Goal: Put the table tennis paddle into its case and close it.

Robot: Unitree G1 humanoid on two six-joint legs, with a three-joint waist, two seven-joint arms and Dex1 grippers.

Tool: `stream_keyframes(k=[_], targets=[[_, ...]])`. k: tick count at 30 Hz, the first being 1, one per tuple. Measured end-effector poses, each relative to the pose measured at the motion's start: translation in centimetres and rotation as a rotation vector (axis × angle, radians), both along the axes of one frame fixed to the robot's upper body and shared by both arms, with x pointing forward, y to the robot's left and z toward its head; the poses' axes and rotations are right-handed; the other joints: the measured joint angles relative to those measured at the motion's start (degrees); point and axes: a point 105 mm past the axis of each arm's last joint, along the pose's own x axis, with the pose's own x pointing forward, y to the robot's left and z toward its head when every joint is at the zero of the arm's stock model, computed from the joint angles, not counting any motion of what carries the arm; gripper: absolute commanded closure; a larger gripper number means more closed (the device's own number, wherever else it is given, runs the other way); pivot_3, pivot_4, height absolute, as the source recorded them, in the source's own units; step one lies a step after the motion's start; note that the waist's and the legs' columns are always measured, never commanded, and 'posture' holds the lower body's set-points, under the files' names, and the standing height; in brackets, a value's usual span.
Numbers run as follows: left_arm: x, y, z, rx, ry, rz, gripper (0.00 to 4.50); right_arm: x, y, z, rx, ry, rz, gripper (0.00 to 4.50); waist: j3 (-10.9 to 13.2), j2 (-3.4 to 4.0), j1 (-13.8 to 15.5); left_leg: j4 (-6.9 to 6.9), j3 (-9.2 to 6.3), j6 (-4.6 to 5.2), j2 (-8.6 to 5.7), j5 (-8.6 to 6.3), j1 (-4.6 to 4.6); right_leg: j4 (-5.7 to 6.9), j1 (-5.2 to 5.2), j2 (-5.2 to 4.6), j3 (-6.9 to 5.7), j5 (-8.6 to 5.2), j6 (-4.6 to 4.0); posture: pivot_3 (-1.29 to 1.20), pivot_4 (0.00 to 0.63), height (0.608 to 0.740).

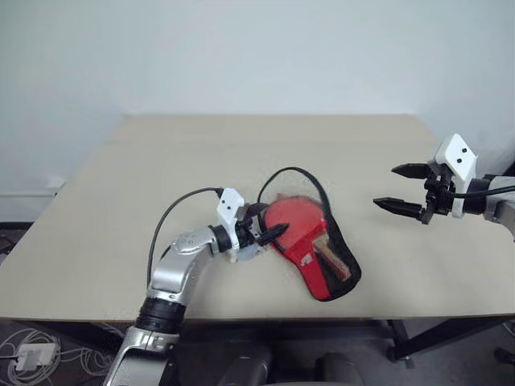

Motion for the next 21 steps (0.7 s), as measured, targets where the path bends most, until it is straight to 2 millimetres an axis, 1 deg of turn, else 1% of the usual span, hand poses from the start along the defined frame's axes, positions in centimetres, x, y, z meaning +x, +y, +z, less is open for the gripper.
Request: stream_keyframes(k=[3, 5, 6, 8, 11, 13, 15, 18, 20, 21], targets=[[0.0, -0.6, -0.1, -0.019, 0.004, 0.008, 0.00, -0.1, 0.3, 0.2, -0.004, -0.009, 0.013, 0.03, 0.0, 0.00, 0.0, 0.06, -0.02, 0.00, 0.00, 0.00, 0.00, 0.00, 0.01, 0.00, -0.02, 0.01, 0.02, 0.00, 0.000, 0.707], [-0.1, -1.0, 0.2, -0.061, 0.031, 0.006, 0.00, -0.2, 0.4, 0.3, -0.007, -0.014, 0.019, 0.03, 0.0, 0.00, 0.0, 0.09, -0.02, 0.00, 0.00, 0.00, -0.02, 0.00, 0.02, 0.00, -0.03, 0.02, 0.04, 0.00, 0.000, 0.707], [-0.2, -1.2, 0.8, -0.112, 0.051, 0.005, 0.00, -0.2, 0.4, 0.2, -0.007, -0.013, 0.020, 0.03, 0.0, -0.01, 0.0, 0.16, -0.07, 0.00, 0.00, 0.00, -0.17, 0.02, -0.01, 0.02, -0.06, 0.03, 0.05, 0.00, 0.000, 0.707], [-0.4, -1.1, 2.8, -0.213, 0.075, -0.006, 0.00, -0.3, 0.4, 0.1, -0.007, -0.009, 0.020, 0.03, 0.0, 0.00, 0.0, 0.38, -0.21, 0.00, 0.00, 0.00, -0.52, 0.07, -0.27, 0.11, -0.20, 0.07, 0.10, 0.00, 0.000, 0.707], [-0.5, 0.4, 6.1, -0.307, 0.079, -0.013, 0.00, -0.4, 0.5, 0.0, -0.007, -0.006, 0.022, 0.03, 0.0, 0.01, 0.0, 0.40, -0.22, -0.01, 0.00, -0.01, -0.50, 0.09, -0.24, 0.11, -0.22, 0.07, 0.11, 0.00, 0.000, 0.707], [-1.1, 1.8, 7.4, -0.348, 0.111, -0.014, 0.00, -0.4, 0.5, -0.1, -0.005, -0.005, 0.024, 0.03, 0.0, 0.03, 0.0, 0.40, -0.21, -0.03, 0.00, -0.02, -0.46, 0.09, -0.22, 0.15, -0.21, 0.07, 0.11, 0.00, 0.000, 0.707], [-1.9, 2.5, 8.0, -0.385, 0.157, -0.032, 0.00, -0.6, 0.5, -0.3, -0.002, 0.005, 0.026, 0.03, 0.0, 0.03, 0.0, 0.46, -0.22, -0.02, 0.00, -0.03, -0.46, 0.08, -0.22, 0.15, -0.24, 0.07, 0.11, 0.00, 0.000, 0.707], [-3.4, 2.6, 8.3, -0.432, 0.234, -0.083, 0.00, -0.7, 0.6, -0.5, 0.001, 0.009, 0.029, 0.03, 0.0, 0.02, 0.2, 0.61, -0.27, 0.02, -0.07, -0.06, -0.47, 0.08, -0.17, 0.11, -0.31, 0.07, 0.11, 0.00, 0.000, 0.707], [-5.0, 2.3, 8.0, -0.444, 0.314, -0.133, 0.00, -0.8, 1.0, -0.5, 0.003, 0.003, 0.040, 0.03, 0.0, 0.02, 0.2, 0.63, -0.26, 0.04, -0.07, -0.07, -0.47, 0.08, -0.16, 0.10, -0.28, 0.07, 0.11, 0.00, 0.000, 0.707], [-5.6, 2.1, 7.4, -0.444, 0.360, -0.150, 0.00, -0.8, 1.1, -0.5, 0.007, 0.004, 0.044, 0.03, 0.0, 0.03, 0.2, 0.63, -0.25, 0.04, -0.07, -0.08, -0.46, 0.08, -0.16, 0.09, -0.27, 0.07, 0.11, 0.00, 0.000, 0.707]])
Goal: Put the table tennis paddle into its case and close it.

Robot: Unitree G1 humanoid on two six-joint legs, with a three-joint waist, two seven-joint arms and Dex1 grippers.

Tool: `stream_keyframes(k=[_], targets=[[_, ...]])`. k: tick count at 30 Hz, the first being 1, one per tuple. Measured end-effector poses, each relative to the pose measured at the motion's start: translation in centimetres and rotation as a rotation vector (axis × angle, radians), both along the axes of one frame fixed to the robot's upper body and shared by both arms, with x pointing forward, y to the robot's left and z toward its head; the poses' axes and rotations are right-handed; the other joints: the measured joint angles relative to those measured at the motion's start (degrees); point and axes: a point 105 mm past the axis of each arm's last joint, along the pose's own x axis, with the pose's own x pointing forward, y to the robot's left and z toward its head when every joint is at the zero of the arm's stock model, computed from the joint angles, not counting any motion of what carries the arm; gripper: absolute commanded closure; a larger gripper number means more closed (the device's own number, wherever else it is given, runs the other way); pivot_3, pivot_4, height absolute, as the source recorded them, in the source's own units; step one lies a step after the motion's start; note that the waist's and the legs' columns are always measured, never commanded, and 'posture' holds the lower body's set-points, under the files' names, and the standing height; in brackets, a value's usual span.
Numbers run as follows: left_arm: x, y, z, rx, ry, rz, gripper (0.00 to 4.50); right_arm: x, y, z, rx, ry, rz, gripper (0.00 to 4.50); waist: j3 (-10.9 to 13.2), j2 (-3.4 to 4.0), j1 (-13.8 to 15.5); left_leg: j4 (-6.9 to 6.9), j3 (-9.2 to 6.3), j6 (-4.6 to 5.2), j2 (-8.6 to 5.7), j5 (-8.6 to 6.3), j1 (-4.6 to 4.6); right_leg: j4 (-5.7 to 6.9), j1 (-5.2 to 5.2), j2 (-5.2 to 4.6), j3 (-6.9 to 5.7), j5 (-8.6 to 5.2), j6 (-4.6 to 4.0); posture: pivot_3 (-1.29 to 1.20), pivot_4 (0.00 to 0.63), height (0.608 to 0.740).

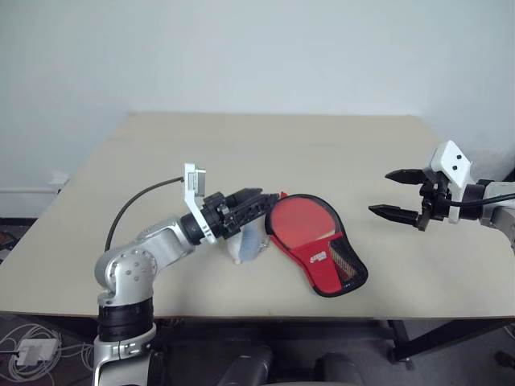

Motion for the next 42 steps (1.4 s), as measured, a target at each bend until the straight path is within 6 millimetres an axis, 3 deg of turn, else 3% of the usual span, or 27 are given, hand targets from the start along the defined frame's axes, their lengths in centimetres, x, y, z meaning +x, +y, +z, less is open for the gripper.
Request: stream_keyframes(k=[5, 16, 30, 42], targets=[[-2.5, -1.0, -4.3, 0.074, 0.233, -0.103, 0.00, 0.1, 0.1, -0.2, 0.022, 0.012, -0.017, 0.03, 0.0, 0.00, 0.0, 0.01, 0.02, 0.00, 0.00, 0.00, 0.00, 0.01, -0.01, 0.00, 0.02, -0.03, -0.08, 0.00, 0.000, 0.707], [-1.5, -2.8, -8.7, 0.005, 0.477, -0.045, 0.00, -0.2, 1.0, -0.2, 0.032, 0.009, -0.012, 0.03, 0.0, 0.01, 1.0, 0.03, 0.11, 0.01, 0.00, -0.01, -0.02, -0.01, -0.04, -0.10, 0.10, -0.05, -0.15, 0.00, 0.000, 0.707], [-3.7, -6.2, -10.9, 0.009, 0.629, -0.151, 0.00, -0.8, 1.4, -0.8, 0.043, 0.035, -0.017, 0.03, 0.0, 0.01, 1.6, 0.11, 0.16, 0.05, 0.00, -0.03, -0.03, -0.01, -0.01, -0.11, 0.11, -0.04, -0.15, 0.00, 0.000, 0.707], [-2.4, -8.0, -10.8, 0.034, 0.653, -0.147, 0.00, -1.4, 1.8, -0.9, 0.069, 0.033, -0.041, 0.03, 0.0, 0.02, 1.7, 0.16, 0.16, 0.05, 0.00, -0.04, -0.03, -0.02, 0.04, -0.14, 0.09, -0.03, -0.14, 0.00, 0.000, 0.707]])
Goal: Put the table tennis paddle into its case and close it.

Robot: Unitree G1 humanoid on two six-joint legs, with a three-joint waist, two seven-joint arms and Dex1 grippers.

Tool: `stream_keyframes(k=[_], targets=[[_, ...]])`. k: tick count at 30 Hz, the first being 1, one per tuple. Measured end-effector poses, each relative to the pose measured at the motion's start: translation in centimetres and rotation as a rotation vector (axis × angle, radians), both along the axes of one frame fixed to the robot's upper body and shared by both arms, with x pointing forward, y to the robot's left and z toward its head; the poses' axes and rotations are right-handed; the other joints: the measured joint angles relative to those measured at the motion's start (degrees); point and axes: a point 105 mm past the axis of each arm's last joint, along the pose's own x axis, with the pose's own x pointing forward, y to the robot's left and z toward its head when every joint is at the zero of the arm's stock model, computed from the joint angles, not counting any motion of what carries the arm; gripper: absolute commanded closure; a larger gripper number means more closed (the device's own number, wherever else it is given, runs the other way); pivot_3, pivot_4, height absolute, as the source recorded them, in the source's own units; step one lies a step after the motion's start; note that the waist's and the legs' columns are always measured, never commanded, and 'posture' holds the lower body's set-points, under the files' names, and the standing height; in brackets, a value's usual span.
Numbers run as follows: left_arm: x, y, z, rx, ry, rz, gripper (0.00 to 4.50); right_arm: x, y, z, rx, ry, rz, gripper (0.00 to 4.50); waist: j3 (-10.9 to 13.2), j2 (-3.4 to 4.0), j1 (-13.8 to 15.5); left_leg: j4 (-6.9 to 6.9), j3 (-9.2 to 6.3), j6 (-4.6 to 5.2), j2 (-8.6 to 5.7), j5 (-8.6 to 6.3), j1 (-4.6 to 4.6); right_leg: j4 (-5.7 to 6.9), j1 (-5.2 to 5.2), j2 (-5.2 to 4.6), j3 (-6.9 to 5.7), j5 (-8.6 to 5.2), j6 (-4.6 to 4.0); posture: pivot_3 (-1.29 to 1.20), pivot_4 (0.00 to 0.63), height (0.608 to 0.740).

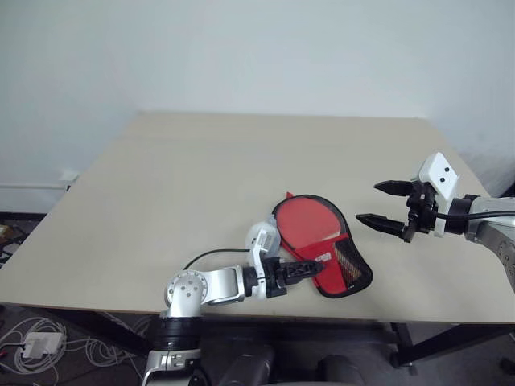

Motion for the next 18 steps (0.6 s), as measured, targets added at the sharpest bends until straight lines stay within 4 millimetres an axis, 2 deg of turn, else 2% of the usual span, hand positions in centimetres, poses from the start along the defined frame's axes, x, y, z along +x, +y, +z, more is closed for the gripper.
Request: stream_keyframes(k=[8, 18], targets=[[0.9, -1.3, 0.1, 0.025, 0.009, 0.011, 0.00, -0.3, 0.5, -0.3, 0.024, 0.009, -0.009, 0.03, 0.0, 0.00, 0.0, 0.04, -0.01, 0.01, 0.00, -0.01, 0.00, -0.01, 0.04, -0.01, -0.05, 0.01, 0.01, 0.00, 0.000, 0.707], [1.2, -1.6, -0.1, 0.064, 0.011, 0.001, 0.00, -0.3, 0.7, -0.2, 0.029, 0.001, -0.013, 0.03, -0.1, 0.00, 0.1, 0.09, -0.02, 0.01, -0.01, -0.01, 0.01, -0.03, 0.12, -0.03, -0.10, 0.02, 0.04, 0.00, 0.000, 0.707]])
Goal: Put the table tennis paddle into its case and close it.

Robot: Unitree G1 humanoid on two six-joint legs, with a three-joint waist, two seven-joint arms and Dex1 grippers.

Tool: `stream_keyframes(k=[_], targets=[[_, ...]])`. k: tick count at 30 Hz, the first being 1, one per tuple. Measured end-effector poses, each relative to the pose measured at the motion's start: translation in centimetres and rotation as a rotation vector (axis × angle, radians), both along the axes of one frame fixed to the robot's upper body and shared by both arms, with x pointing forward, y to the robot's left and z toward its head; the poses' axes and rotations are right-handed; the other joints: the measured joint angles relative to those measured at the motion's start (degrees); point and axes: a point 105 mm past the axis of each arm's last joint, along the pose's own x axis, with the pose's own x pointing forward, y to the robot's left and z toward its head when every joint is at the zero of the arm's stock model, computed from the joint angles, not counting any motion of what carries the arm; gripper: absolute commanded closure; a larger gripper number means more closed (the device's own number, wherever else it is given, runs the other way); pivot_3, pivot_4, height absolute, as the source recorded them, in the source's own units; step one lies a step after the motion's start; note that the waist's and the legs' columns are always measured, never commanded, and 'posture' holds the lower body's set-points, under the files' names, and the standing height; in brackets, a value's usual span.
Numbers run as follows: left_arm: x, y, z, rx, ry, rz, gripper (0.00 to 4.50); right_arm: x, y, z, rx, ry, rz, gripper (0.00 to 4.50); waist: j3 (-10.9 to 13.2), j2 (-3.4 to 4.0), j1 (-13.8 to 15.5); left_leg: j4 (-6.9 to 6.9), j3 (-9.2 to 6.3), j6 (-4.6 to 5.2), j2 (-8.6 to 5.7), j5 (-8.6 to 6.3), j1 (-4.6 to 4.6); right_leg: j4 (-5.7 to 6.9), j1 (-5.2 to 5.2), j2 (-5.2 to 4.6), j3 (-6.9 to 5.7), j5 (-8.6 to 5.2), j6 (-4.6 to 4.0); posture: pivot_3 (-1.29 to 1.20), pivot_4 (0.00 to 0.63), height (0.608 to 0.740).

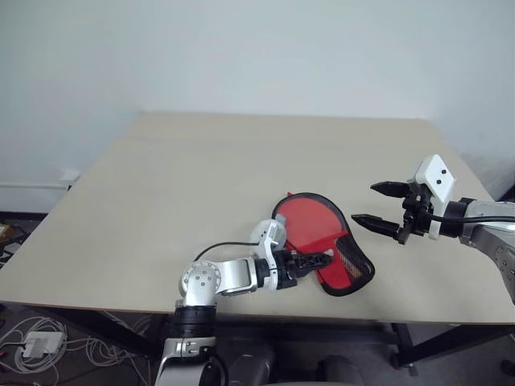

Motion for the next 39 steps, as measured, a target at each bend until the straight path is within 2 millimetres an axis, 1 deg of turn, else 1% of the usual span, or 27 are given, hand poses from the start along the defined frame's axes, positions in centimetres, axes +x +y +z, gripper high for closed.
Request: stream_keyframes(k=[11, 21, 25, 28, 32, 35, 39], targets=[[-0.1, 0.3, 0.0, 0.031, 0.013, -0.024, 0.00, -0.1, 0.2, 0.1, 0.008, 0.002, 0.008, 0.03, 0.0, 0.00, -0.1, -0.01, 0.00, 0.02, 0.00, -0.02, 0.00, -0.02, -0.02, 0.00, -0.02, 0.00, 0.01, 0.00, 0.000, 0.707], [-0.8, 0.6, 0.3, 0.023, 0.027, -0.056, 0.00, -0.3, 0.2, -0.2, 0.007, 0.013, 0.005, 0.03, 0.0, -0.01, -0.1, -0.02, 0.00, 0.04, 0.00, -0.04, -0.02, -0.03, -0.03, 0.01, -0.01, 0.00, 0.01, 0.00, 0.000, 0.707], [-1.0, 1.5, 0.6, 0.041, 0.018, -0.066, 0.00, -0.3, 0.2, -0.2, 0.006, 0.012, 0.000, 0.03, 0.0, -0.02, -0.1, -0.02, -0.01, 0.04, 0.00, -0.04, -0.04, -0.03, -0.08, 0.01, -0.01, 0.00, 0.01, 0.00, 0.000, 0.707], [-0.8, 2.6, 1.2, 0.045, -0.012, -0.048, 0.00, -0.3, 0.2, -0.2, 0.007, 0.013, -0.004, 0.03, 0.0, -0.03, -0.1, -0.03, -0.02, 0.04, 0.01, -0.04, -0.05, -0.03, -0.11, 0.02, -0.01, 0.00, 0.01, 0.00, 0.000, 0.707], [-0.5, 3.3, 3.7, 0.017, -0.118, -0.032, 0.00, -0.4, 0.2, -0.3, 0.011, 0.017, -0.002, 0.03, 0.0, -0.03, -0.1, -0.03, 0.00, 0.04, 0.00, -0.04, -0.06, -0.03, -0.10, 0.01, 0.00, 0.00, 0.02, 0.00, 0.000, 0.707], [-0.7, 2.9, 5.0, -0.016, -0.161, -0.039, 0.00, -0.4, 0.2, -0.3, 0.012, 0.017, -0.002, 0.03, 0.0, -0.04, 0.0, -0.02, 0.00, 0.04, 0.00, -0.04, -0.06, -0.04, -0.08, 0.01, -0.01, 0.01, 0.02, 0.00, 0.000, 0.707], [-1.2, 1.2, 5.8, -0.060, -0.158, -0.050, 0.00, -0.4, 0.2, -0.3, 0.012, 0.018, -0.001, 0.03, 0.0, -0.08, 0.0, -0.01, 0.02, 0.04, 0.00, -0.04, -0.06, -0.04, -0.07, 0.00, 0.01, 0.05, 0.11, 0.00, 0.000, 0.707]])
